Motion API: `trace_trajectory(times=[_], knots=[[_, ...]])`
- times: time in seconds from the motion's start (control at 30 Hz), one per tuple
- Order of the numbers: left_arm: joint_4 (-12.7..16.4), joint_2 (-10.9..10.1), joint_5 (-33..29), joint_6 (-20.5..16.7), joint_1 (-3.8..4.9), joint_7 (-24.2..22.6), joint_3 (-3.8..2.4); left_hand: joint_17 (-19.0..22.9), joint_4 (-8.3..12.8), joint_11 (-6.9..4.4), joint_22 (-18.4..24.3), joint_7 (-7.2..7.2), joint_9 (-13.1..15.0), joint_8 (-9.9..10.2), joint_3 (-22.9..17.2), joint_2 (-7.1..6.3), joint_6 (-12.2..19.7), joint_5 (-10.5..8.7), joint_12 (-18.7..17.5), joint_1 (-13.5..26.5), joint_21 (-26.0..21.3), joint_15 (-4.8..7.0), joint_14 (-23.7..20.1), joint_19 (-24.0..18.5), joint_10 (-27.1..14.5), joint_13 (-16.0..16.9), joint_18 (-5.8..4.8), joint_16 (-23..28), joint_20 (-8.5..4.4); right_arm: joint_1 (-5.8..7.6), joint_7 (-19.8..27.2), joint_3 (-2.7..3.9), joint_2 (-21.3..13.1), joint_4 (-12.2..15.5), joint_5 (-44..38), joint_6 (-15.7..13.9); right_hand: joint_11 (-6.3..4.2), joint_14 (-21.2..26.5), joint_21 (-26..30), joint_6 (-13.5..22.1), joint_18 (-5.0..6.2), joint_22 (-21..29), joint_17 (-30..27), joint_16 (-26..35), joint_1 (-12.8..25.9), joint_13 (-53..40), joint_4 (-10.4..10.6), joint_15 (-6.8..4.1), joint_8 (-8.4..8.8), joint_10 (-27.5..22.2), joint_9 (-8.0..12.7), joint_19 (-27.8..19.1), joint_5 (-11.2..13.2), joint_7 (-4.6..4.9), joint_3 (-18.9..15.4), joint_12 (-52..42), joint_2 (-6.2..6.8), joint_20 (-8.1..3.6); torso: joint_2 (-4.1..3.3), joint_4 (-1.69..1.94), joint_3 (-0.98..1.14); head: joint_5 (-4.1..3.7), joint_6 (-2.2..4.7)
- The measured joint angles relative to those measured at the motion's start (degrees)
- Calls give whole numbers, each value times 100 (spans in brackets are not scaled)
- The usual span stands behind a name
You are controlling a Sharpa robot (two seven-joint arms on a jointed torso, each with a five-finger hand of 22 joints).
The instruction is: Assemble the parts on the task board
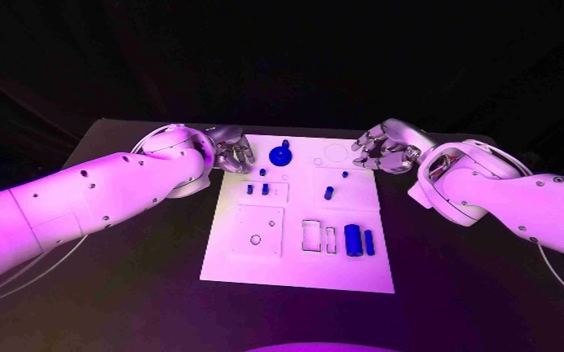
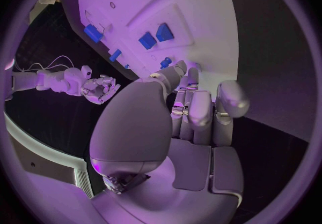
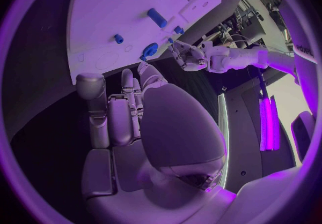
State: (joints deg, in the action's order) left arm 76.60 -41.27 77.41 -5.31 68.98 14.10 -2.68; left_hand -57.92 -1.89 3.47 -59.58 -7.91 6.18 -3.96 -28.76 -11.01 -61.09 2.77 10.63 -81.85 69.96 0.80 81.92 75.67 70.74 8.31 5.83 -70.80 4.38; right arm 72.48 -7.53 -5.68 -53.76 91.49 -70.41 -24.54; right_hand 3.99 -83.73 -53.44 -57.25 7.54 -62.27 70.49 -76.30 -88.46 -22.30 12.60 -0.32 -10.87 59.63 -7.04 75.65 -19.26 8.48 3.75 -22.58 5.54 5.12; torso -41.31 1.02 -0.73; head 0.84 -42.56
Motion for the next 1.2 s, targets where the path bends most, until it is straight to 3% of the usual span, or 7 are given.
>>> trace_trajectory(times=[0.1, 0.2, 0.27, 0.33, 0.67, 1.13, 1.2], knots=[[106, -193, -562, -373, 5, -245, -1, 587, 0, 31, 617, -36, 0, -43, 0, -25, -103, 0, -36, 25, -468, -17, -258, -347, -31, 7, 177, 426, 14, 0, -71, 0, 65, -62, -600, 143, -10, 0, -323, -67, -3, -270, 193, -157, -45, 265, 5, 0, 55, 108, 32, 118, 0, -34, 97, 298, 45, -25, 1, -3, -2, -112, 30], [278, -353, -1463, -768, 5, -608, -1, 886, 0, 33, 991, -39, -10, -43, 0, -2, -138, 0, -36, 47, -770, -20, -370, -544, -29, 39, 179, 656, 20, 0, -156, 0, 134, -123, -1167, 289, 4, 0, -484, -129, -75, -417, 256, -186, -45, 440, 20, 0, 96, 163, 48, 166, 0, -47, 158, 487, 46, -22, 1, 0, -3, -221, 57], [387, -424, -2141, -987, 5, -869, -1, 1207, -1, 52, 1345, -60, -18, -46, 1, 22, -163, 0, -36, 71, -1063, -30, -523, -730, -10, 64, 308, 905, 24, 0, -210, -5, 183, -171, -1466, 371, 4, 0, -573, -149, -92, -496, 298, -237, -75, 541, 44, 0, 138, 163, 65, 204, 0, -28, 185, 596, 75, -3, 1, 5, -8, -268, 67], [515, -499, -2960, -1193, 5, -1173, -1, 1521, -2, 51, 1722, -59, -18, -80, 49, 37, -220, 0, -36, 86, -1384, -40, -672, -917, -10, 79, 311, 1161, 33, -1, -271, -11, 252, -233, -1759, 457, 22, 0, -611, -150, -92, -544, 321, -237, -71, 621, 44, 0, 161, 181, 76, 204, 21, -28, 213, 680, 79, -3, 1, 5, -13, -309, 71], [989, -806, -5869, -1501, -2, -2194, 6, 1683, -31, 51, 2005, -59, -42, -80, 158, 59, -220, 0, 2, 182, -1651, -50, -719, -995, -10, 120, 384, 1283, 53, -52, -441, -30, 521, -456, -2454, 727, 51, -20, -809, -188, -93, -725, 439, -340, -67, 819, 20, 20, 248, 210, 109, 264, 21, -25, 332, 862, 129, 18, -17, 8, -20, -424, 52], [1245, -964, -7322, -1532, -4, -2729, 10, 1823, 44, 114, 2276, -136, -93, -43, 257, 92, -142, 0, 53, 209, -1918, -82, -832, -1107, -84, 159, 397, 1378, 63, -197, -435, -39, 749, -667, -2629, 954, 73, -19, -974, -318, -92, -900, 446, -403, -67, 983, -1, 20, 270, 341, 115, 305, 21, 8, 516, 951, 128, 19, -25, 12, -27, -427, 5], [1263, -966, -7428, -1543, -4, -2786, 10, 1842, 43, 122, 2306, -140, -99, -43, 258, 121, -113, 0, 53, 180, -1941, -102, -853, -1107, -124, 166, 397, 1379, 63, -203, -429, -40, 774, -680, -2630, 967, 68, -19, -1030, -325, -158, -932, 446, -421, -67, 1006, -4, 20, 270, 376, 115, 319, 21, 2, 547, 981, 128, 34, -25, 12, -25, -420, 3]])
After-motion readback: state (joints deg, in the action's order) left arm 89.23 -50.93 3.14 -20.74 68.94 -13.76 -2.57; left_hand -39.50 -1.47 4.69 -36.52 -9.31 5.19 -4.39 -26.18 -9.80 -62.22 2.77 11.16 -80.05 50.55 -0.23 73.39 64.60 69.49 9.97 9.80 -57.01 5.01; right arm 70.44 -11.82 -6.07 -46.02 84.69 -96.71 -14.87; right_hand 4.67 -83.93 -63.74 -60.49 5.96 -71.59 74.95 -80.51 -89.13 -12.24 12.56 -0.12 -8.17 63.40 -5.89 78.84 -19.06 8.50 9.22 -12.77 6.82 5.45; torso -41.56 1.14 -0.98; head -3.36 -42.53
